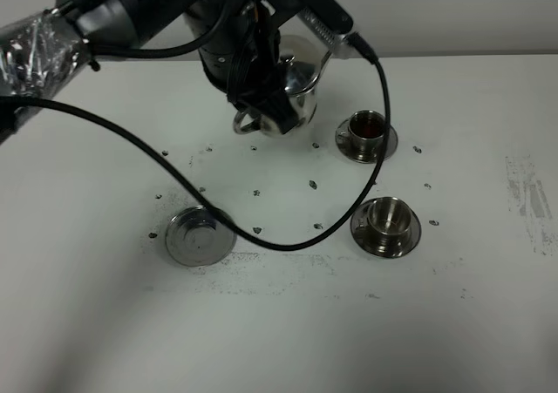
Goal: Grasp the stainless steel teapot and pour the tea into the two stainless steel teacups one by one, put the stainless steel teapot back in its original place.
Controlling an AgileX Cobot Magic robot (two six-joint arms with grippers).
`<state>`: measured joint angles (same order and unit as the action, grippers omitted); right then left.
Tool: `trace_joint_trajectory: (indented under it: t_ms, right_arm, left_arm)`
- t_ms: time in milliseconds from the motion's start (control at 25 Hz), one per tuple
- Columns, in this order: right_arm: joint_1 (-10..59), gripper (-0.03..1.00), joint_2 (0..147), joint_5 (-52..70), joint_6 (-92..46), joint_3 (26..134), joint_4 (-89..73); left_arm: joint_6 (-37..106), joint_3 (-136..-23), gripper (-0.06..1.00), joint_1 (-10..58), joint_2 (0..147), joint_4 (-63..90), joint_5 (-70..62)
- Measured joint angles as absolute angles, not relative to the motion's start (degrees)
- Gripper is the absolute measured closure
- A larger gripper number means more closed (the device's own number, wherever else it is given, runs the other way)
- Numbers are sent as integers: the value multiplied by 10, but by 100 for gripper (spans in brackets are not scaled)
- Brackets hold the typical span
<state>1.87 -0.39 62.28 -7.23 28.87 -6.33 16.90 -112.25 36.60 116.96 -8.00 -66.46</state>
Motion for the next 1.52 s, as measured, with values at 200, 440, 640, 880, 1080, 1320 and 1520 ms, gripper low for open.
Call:
trace_joint_trajectory:
  t_ms: [200,440,640,880,1080,1320,1520]
  right_arm:
    - [19,37,-4,623,-72,289,-63]
    - [19,37,-4,623,-72,289,-63]
    - [19,37,-4,623,-72,289,-63]
    - [19,37,-4,623,-72,289,-63]
    - [19,37,-4,623,-72,289,-63]
    - [19,37,-4,623,-72,289,-63]
    - [19,37,-4,623,-72,289,-63]
  left_arm:
    - [164,-994,75,366,1101,-90,-609]
    - [181,-917,75,366,1080,-91,-594]
    - [219,-907,75,366,1080,-90,-580]
    - [328,-907,75,366,1079,-89,-560]
    - [421,-907,75,366,1079,-60,-530]
    - [501,-907,75,366,1099,-36,-477]
    - [529,-907,75,366,1146,-36,-464]
